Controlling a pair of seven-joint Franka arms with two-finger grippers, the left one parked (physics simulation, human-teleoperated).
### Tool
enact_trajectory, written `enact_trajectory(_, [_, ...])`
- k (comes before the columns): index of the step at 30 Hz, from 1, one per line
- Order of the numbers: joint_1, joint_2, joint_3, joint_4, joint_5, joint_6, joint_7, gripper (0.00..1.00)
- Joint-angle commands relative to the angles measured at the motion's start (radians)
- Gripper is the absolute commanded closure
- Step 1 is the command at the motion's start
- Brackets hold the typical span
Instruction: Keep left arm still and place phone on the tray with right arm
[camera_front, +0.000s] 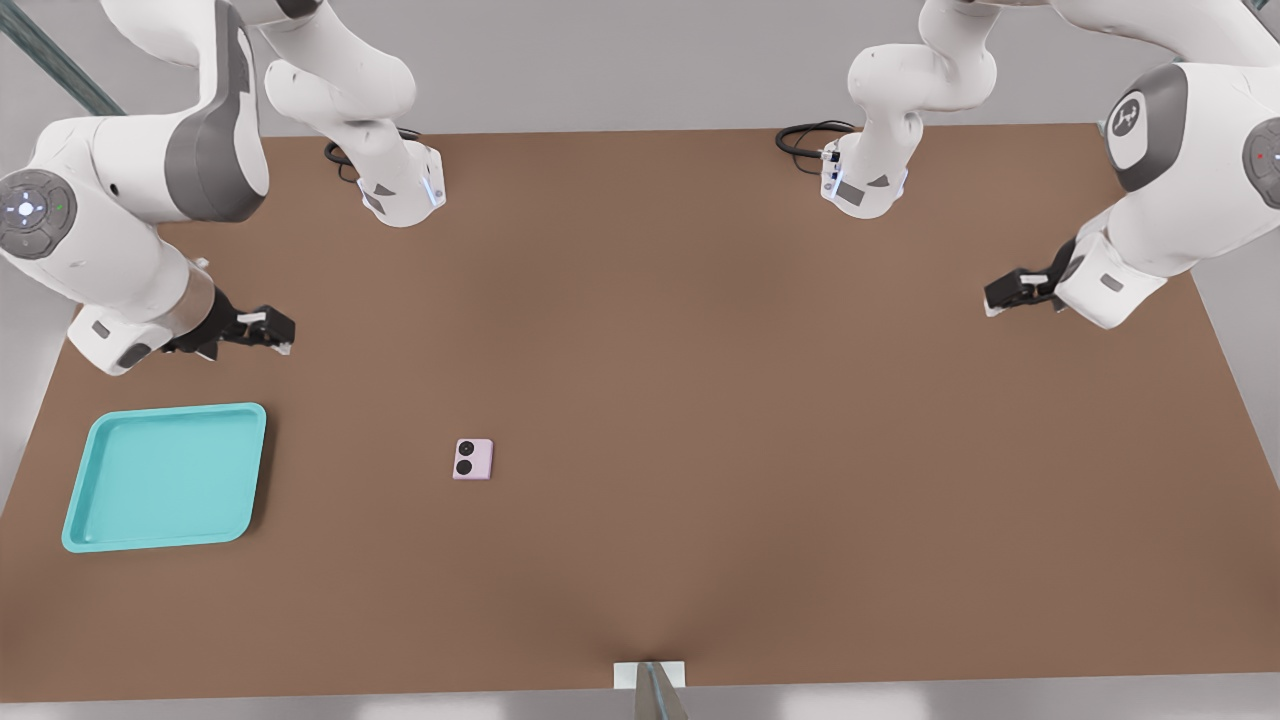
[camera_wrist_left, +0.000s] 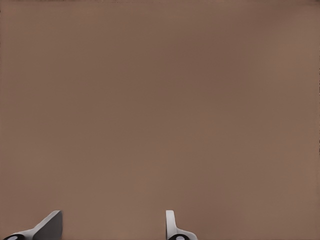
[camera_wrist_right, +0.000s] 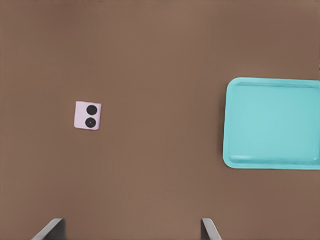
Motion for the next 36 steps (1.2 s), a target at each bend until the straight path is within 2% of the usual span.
enact_trajectory(1, [-0.017, -0.001, -0.003, 0.000, -0.002, 0.107, 0.067, 0.00])
enact_trajectory(3, [-0.011, 0.016, 0.001, 0.000, -0.002, 0.110, 0.065, 0.00])
enact_trajectory(6, [0.105, 0.247, -0.001, 0.109, -0.002, 0.127, 0.087, 0.00])
enact_trajectory(8, [0.156, 0.407, 0.001, 0.199, -0.002, 0.167, 0.220, 0.00])
enact_trajectory(10, [0.170, 0.493, -0.003, 0.224, -0.003, 0.255, 0.372, 0.00])
enact_trajectory(12, [0.171, 0.484, 0.004, 0.175, 0.000, 0.316, 0.485, 0.00])
enact_trajectory(14, [0.170, 0.453, 0.007, 0.006, 0.003, 0.468, 0.581, 0.00])
enact_trajectory(16, [0.182, 0.468, 0.007, -0.026, 0.006, 0.485, 0.680, 0.00])
enact_trajectory(17, [0.191, 0.478, 0.007, -0.035, 0.066, 0.495, 0.688, 0.00])
enact_trajectory(26, [0.196, 0.433, 0.016, -0.325, 0.058, 0.900, 0.687, 0.00])
enact_trajectory(33, [0.205, 0.491, 0.030, -0.333, 0.054, 0.946, 0.607, 0.00])
enact_trajectory(36, [0.207, 0.496, 0.050, -0.377, -0.014, 0.960, 0.576, 0.00])
